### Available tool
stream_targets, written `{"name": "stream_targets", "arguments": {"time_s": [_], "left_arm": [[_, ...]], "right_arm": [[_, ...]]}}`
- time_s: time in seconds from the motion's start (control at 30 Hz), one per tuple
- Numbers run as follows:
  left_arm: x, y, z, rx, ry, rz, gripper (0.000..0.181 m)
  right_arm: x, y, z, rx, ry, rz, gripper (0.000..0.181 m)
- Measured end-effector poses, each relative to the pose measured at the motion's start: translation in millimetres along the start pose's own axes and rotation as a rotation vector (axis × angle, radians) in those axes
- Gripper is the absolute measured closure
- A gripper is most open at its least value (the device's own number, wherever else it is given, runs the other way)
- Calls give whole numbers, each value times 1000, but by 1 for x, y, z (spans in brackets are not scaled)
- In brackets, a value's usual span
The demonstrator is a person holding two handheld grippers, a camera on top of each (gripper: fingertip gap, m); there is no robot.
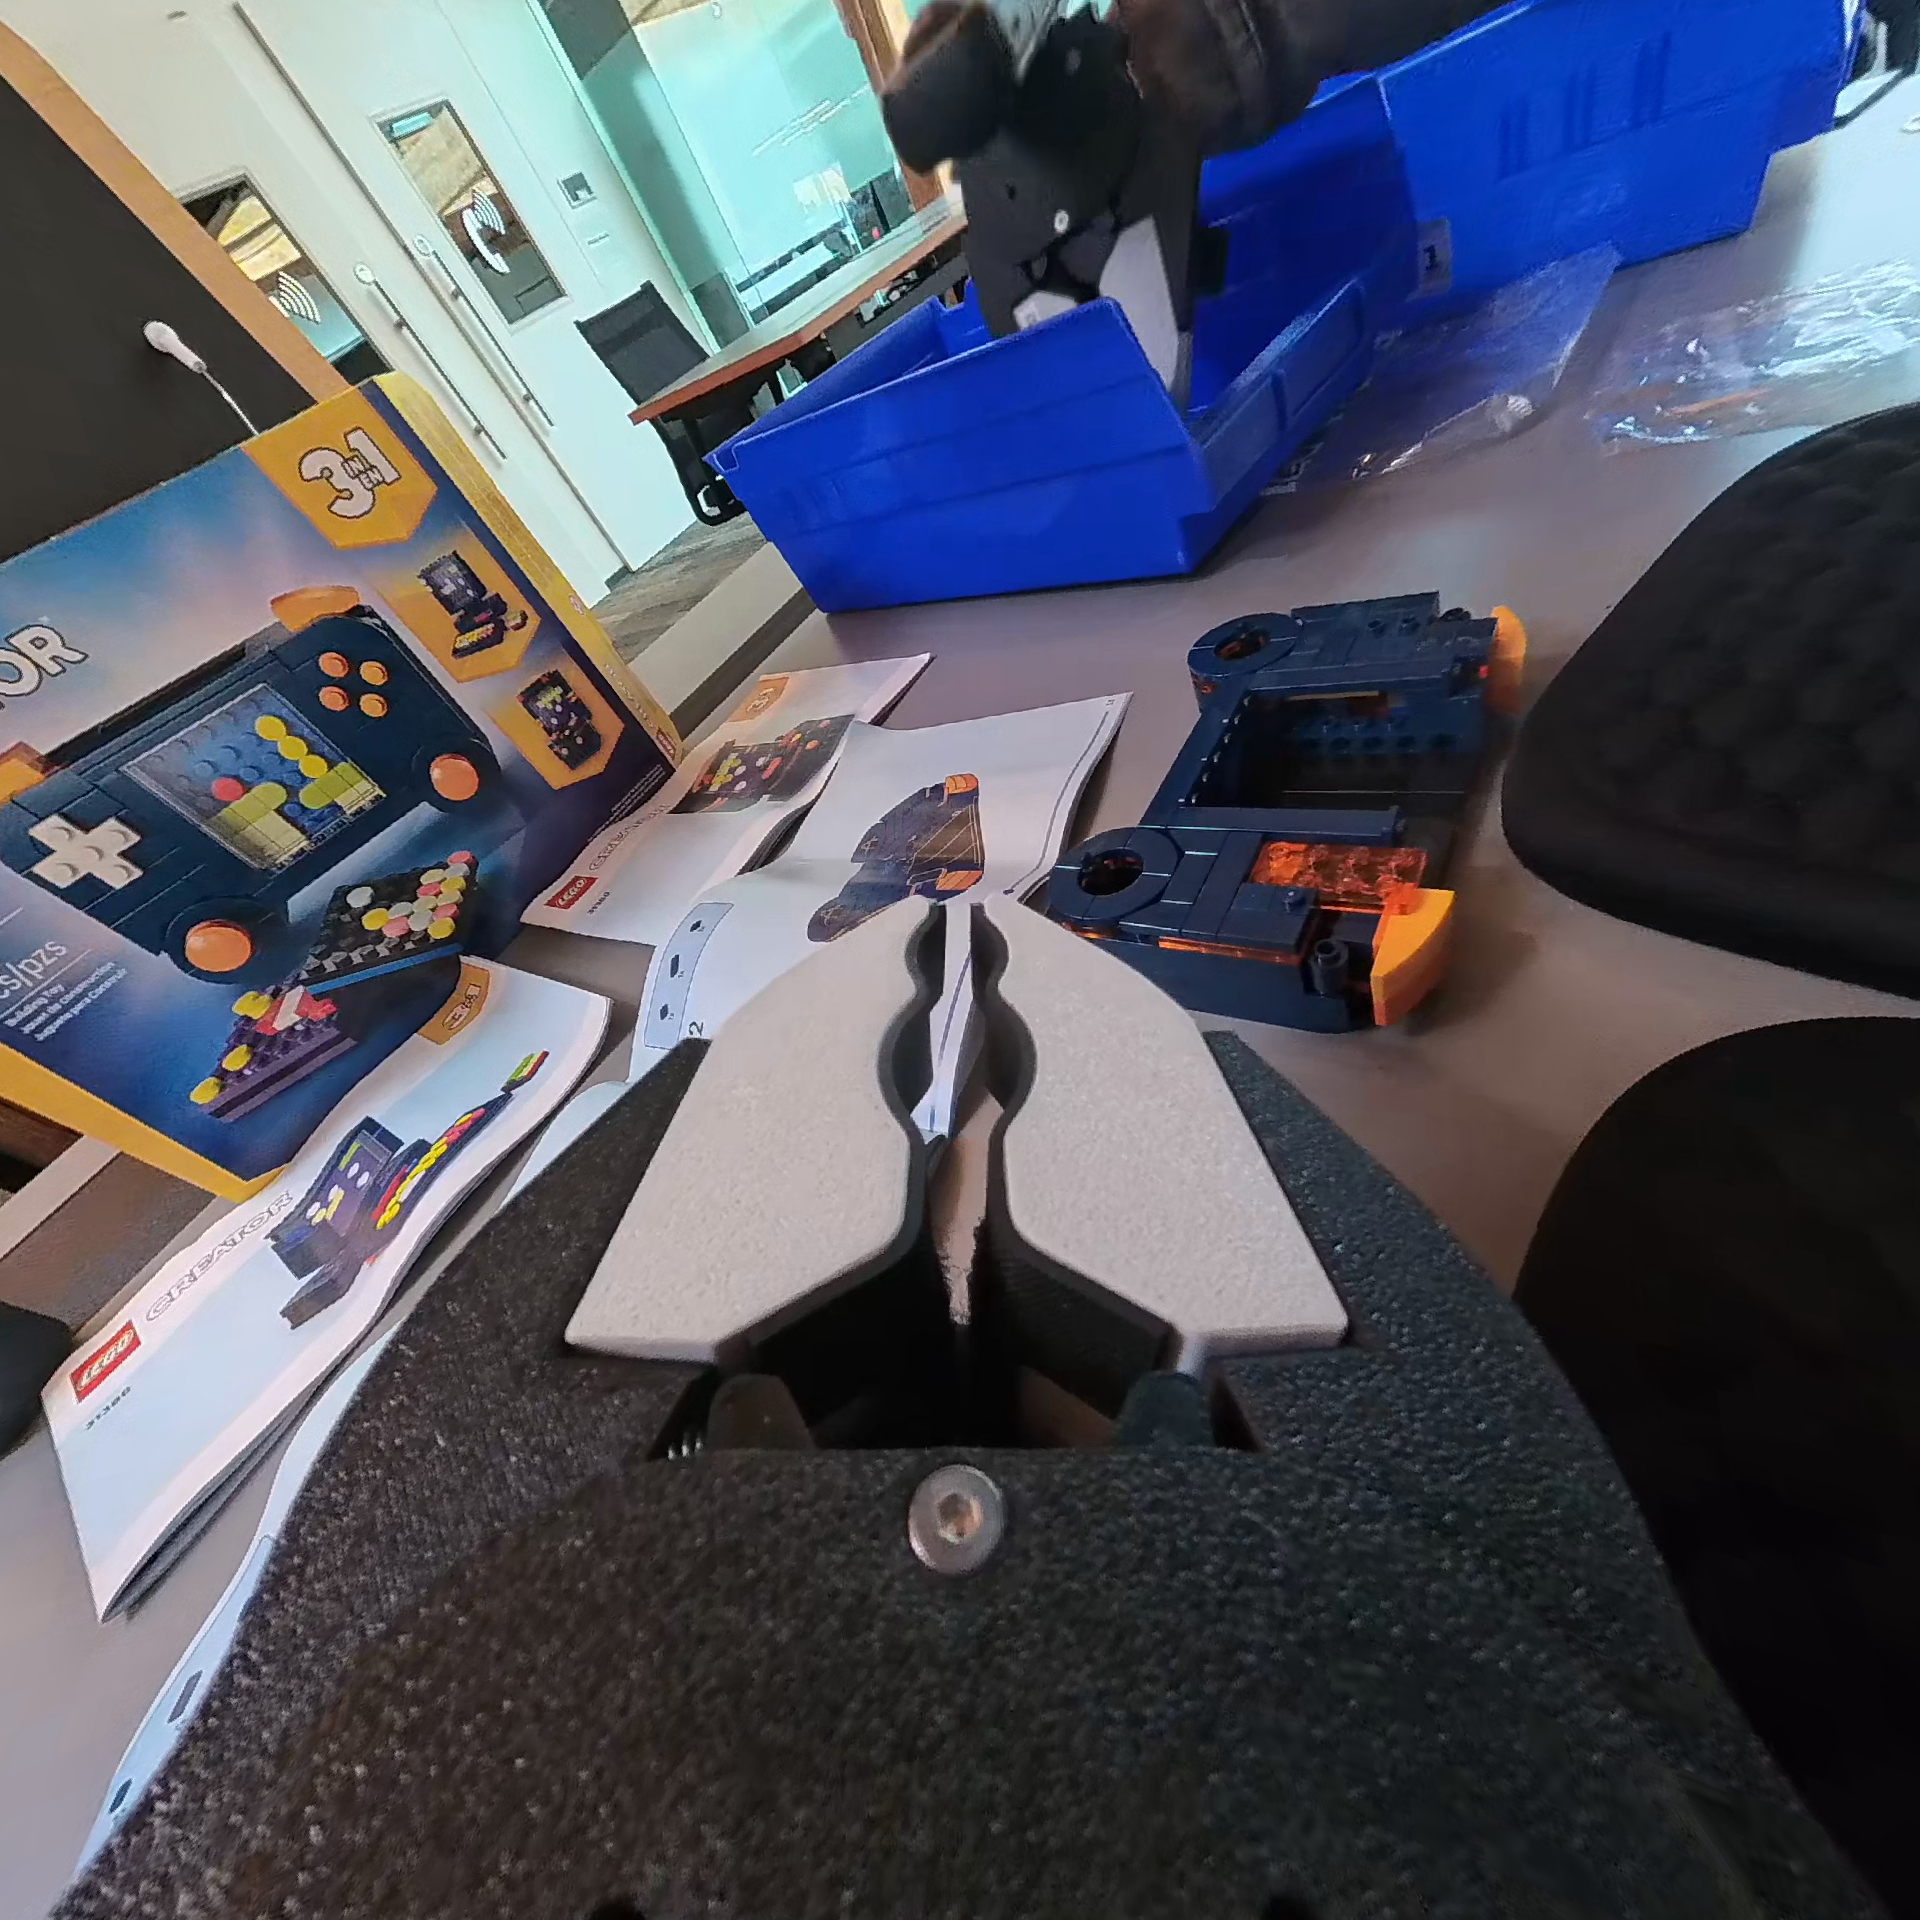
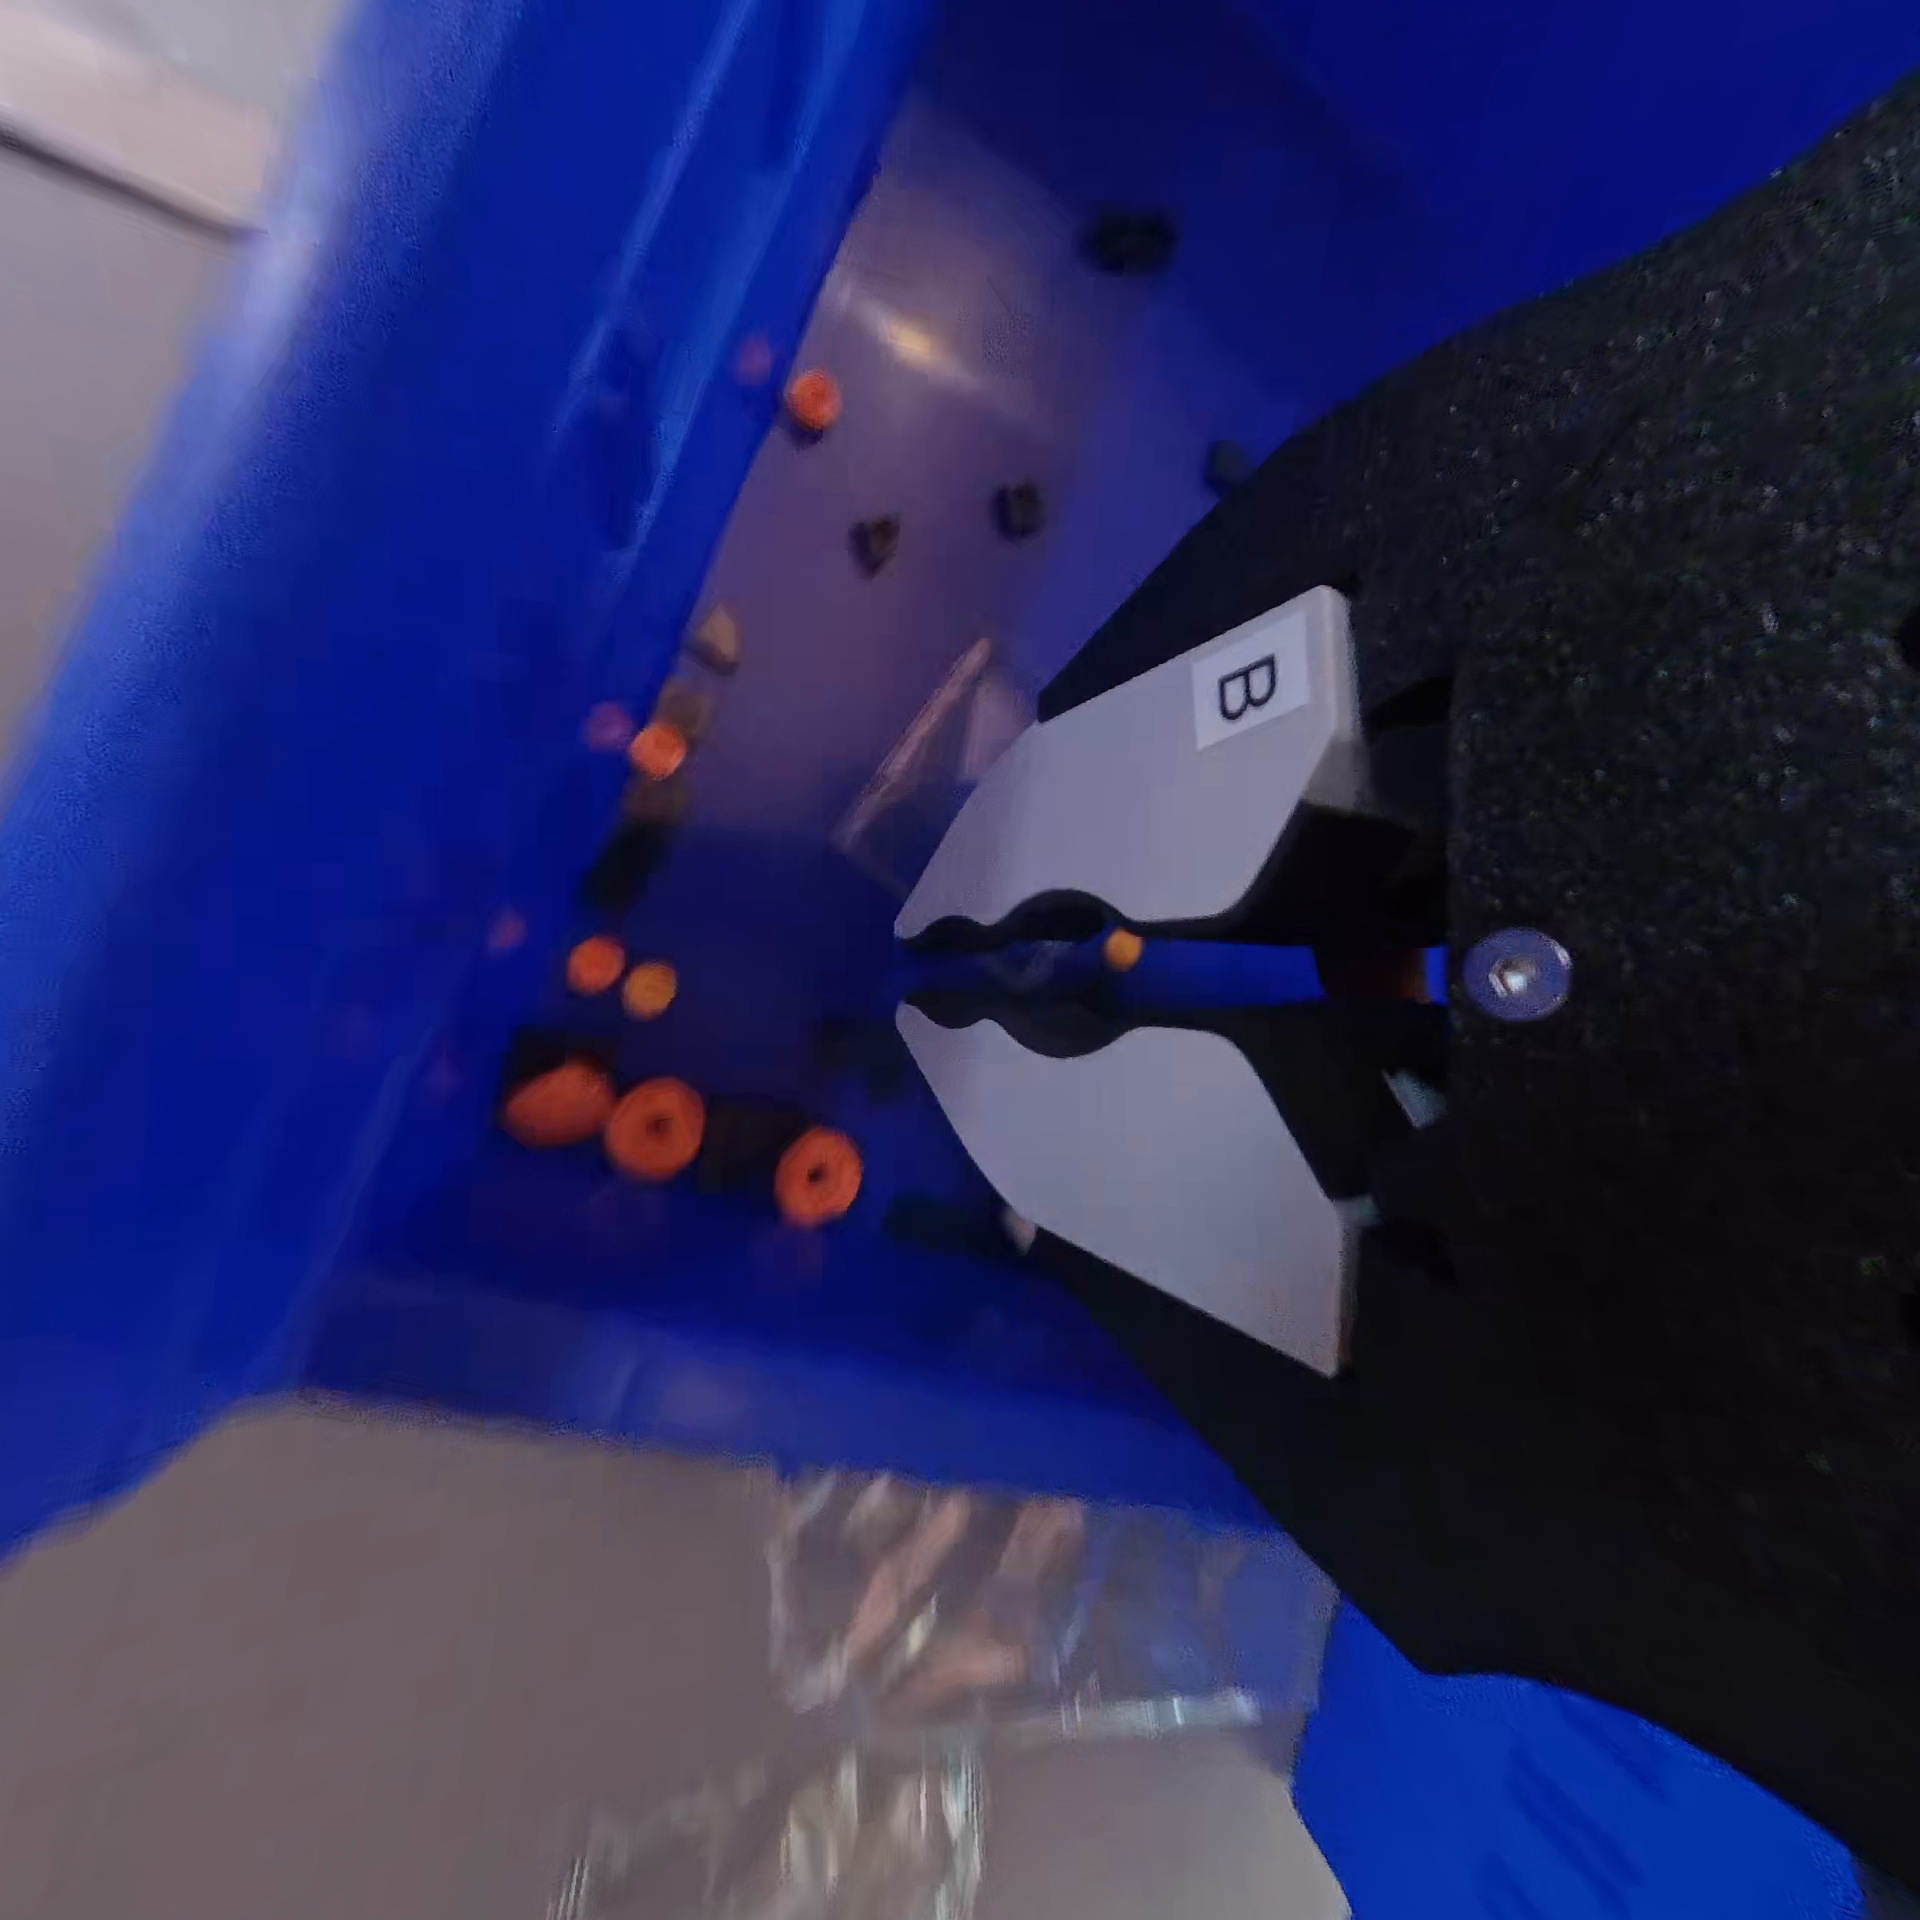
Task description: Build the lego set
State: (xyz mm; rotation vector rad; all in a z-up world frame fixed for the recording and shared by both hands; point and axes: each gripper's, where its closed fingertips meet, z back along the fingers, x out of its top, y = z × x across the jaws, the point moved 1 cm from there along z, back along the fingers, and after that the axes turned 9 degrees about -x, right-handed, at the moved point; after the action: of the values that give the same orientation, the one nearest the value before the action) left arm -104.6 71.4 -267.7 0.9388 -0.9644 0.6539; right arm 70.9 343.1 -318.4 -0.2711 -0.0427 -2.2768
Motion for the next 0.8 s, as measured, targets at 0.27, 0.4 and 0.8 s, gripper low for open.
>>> {"name": "stream_targets", "arguments": {"time_s": [0.27,0.4,0.8], "left_arm": [[0,1,0,6,-2,1,177],[0,1,0,5,4,0,177],[-6,3,-3,33,53,-12,177]], "right_arm": [[-44,-49,18,-225,101,-146,170],[-12,-12,25,-18,-92,-107,179],[24,25,44,203,-240,-199,149]]}}
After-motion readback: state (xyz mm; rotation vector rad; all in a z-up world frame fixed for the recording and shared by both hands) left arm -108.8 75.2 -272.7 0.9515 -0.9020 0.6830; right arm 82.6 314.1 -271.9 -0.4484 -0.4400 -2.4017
